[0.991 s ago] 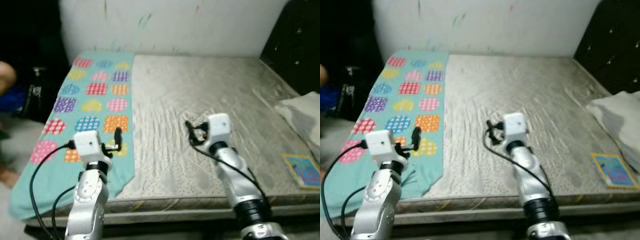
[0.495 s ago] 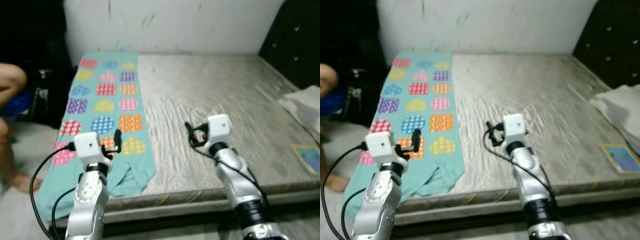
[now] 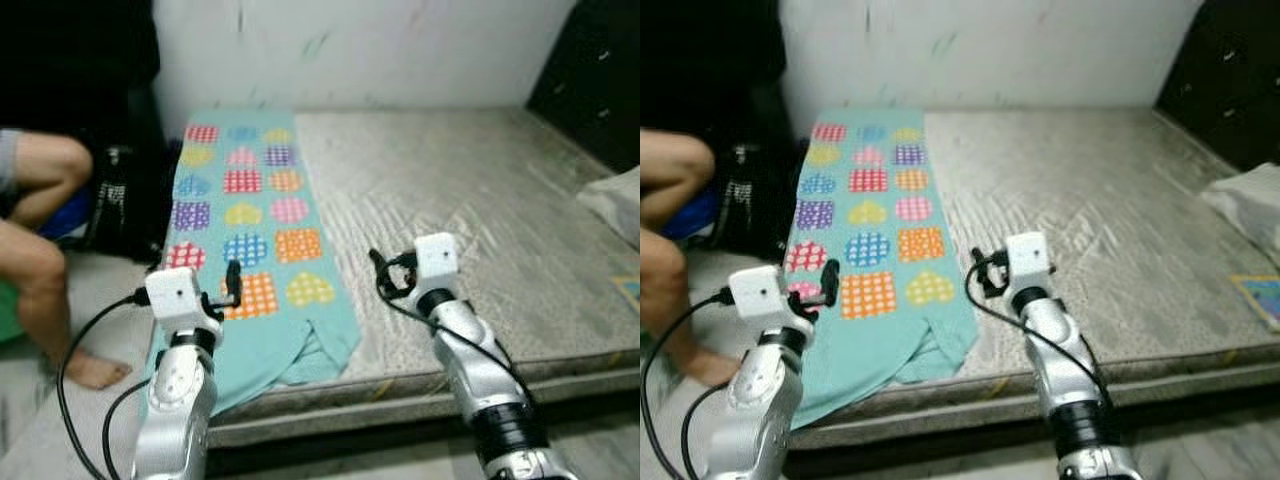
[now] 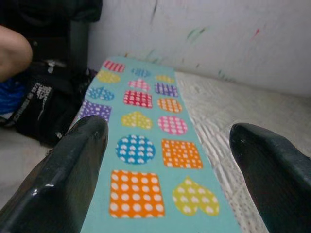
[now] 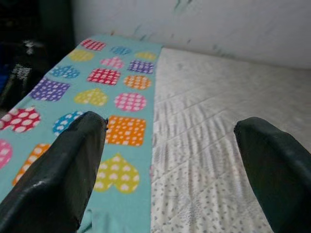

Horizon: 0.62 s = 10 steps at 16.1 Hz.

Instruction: Clean up the room

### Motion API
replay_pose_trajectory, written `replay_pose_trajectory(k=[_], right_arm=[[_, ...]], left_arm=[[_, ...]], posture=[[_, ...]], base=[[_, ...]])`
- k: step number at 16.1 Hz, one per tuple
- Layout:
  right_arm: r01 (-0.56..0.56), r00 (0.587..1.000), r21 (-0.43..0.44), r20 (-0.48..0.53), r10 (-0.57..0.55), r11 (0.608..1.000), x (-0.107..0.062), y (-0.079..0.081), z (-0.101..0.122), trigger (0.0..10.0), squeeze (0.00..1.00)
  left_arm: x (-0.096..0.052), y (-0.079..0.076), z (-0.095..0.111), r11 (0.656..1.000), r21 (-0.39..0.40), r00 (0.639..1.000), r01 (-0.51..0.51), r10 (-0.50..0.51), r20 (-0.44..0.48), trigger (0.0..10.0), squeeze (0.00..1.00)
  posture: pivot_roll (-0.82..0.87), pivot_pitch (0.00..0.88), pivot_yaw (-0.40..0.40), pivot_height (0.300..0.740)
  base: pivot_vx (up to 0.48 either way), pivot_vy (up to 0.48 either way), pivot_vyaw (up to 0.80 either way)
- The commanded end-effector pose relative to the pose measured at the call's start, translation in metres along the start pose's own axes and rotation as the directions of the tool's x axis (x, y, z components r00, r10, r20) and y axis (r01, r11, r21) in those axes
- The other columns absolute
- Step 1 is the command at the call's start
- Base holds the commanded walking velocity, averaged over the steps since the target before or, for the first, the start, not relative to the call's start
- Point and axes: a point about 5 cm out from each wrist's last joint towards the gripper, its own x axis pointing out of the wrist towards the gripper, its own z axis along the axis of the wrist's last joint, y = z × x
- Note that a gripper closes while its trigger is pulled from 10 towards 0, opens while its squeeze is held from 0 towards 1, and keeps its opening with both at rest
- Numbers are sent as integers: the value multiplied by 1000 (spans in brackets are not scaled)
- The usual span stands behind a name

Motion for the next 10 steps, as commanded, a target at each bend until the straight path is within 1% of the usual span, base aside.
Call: replay_pose_trajectory(k=[1, 2, 3, 4, 6, 7, 8, 9, 10], right_arm=[[-35, 999, -13, 23, 36, 999, 4, 7, 9, 10000, 0], [-53, 998, -47, 26, 54, 998, 5, 9, 11, 10000, 0], [-60, 998, -57, 25, 61, 997, 5, 9, 12, 10000, 0], [-75, 997, -64, 2, 75, 995, 5, 12, 9, 10000, 0], [-95, 995, -65, -11, 95, 993, 4, 17, 6, 10000, 0], [-119, 993, -62, -16, 119, 991, 3, 23, 4, 10000, 0], [-130, 992, -54, -11, 129, 990, 2, 31, 0, 10000, 0], [-122, 993, -43, 7, 122, 992, 2, 33, 1, 10000, 0], [-98, 995, -31, 33, 99, 995, 3, 32, 5, 10000, 0]], left_arm=[[1, 0, 3, 1000, 5, 1000, 5, -6, 14, 10000, 0], [1, 0, 3, 1000, 7, 1000, 2, -3, 14, 10000, 0], [2, 1, 4, 1000, 10, 1000, -1, 1, 17, 10000, 0], [2, 4, 5, 1000, 21, 1000, -13, 12, 27, 10000, 0], [2, 5, 6, 1000, 26, 999, -18, 17, 34, 10000, 0], [2, 6, 6, 999, 31, 999, -28, 27, 39, 10000, 0], [1, 8, 5, 999, 37, 999, -37, 36, 38, 10000, 0], [1, 7, 4, 998, 40, 999, -38, 37, 37, 10000, 0], [1, 5, 4, 999, 43, 999, -26, 25, 31, 10000, 0]], posture=[[68, 0, -55, 740], [68, 0, -68, 740], [67, 0, -73, 740], [73, 0, -84, 740], [73, 0, -105, 740], [75, 0, -106, 740], [82, 0, -89, 740], [77, 0, -65, 740], [69, 0, -48, 740]], base=[[0, 0, 0], [0, 0, 0], [0, 0, 0], [0, 0, 0], [0, 0, 0], [0, 0, 0], [0, 0, 0], [0, 0, 0], [0, 0, 0]])
